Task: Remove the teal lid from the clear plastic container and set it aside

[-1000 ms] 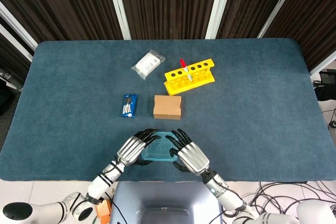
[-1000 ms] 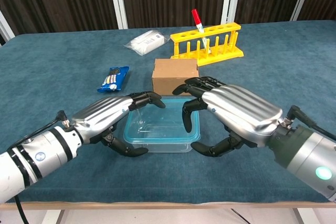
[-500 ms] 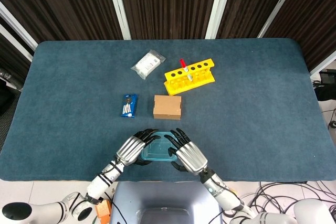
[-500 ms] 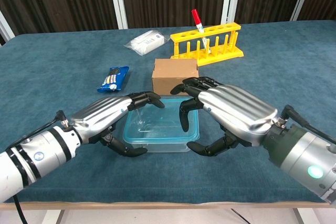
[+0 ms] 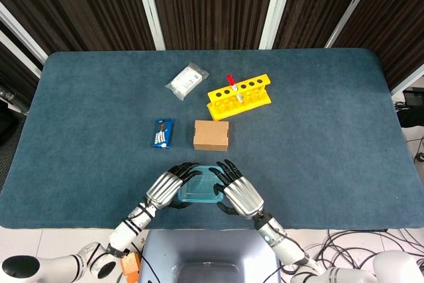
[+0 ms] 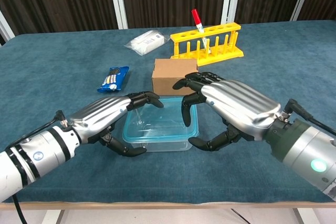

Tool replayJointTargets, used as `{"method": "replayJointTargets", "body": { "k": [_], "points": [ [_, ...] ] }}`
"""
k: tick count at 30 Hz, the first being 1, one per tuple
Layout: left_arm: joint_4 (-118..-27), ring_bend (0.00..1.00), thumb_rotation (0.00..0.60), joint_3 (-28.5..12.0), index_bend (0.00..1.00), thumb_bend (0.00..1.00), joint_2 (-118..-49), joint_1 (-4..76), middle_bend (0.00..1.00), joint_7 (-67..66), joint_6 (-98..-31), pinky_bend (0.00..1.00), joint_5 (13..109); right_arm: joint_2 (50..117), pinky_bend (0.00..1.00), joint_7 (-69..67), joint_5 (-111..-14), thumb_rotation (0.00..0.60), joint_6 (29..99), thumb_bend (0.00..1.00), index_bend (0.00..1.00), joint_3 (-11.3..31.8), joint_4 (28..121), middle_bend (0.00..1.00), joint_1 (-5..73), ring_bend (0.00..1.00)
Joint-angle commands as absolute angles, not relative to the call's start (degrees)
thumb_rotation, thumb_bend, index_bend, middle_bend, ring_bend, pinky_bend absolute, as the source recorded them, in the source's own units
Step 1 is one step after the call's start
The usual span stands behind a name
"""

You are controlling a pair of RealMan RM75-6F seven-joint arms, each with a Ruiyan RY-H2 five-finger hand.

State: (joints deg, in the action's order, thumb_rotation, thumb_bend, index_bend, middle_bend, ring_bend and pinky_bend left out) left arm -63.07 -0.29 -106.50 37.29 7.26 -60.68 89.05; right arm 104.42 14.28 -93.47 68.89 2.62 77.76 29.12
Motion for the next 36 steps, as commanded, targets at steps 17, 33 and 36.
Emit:
{"method": "replayJointTargets", "body": {
  "k": [17, 33, 36],
  "points": [
    [-63.2, 0.30, 0.600, 0.4, 0.67, 0.29, -105.9, 37.0, 0.58, 6.8, -60.6, 0.40, 89.4, 104.5, 0.00, 16.0, -92.7, 0.600, 69.1, 0.25, 0.54, 4.1, 78.8, 0.12, 30.4, 0.00],
    [-63.0, 0.31, 0.600, 0.6, 0.68, 0.29, -105.4, 36.8, 0.60, 7.3, -61.2, 0.40, 89.8, 107.0, 0.00, 12.5, -96.7, 0.600, 71.7, 0.25, 0.46, 3.7, 72.7, 0.12, 32.6, 0.00],
    [-62.7, 0.31, 0.600, 0.6, 0.68, 0.29, -105.3, 36.8, 0.60, 7.8, -61.5, 0.40, 90.0, 107.9, 0.00, 11.5, -97.7, 0.600, 72.4, 0.25, 0.46, 3.5, 70.6, 0.12, 33.0, 0.00]
  ]
}}
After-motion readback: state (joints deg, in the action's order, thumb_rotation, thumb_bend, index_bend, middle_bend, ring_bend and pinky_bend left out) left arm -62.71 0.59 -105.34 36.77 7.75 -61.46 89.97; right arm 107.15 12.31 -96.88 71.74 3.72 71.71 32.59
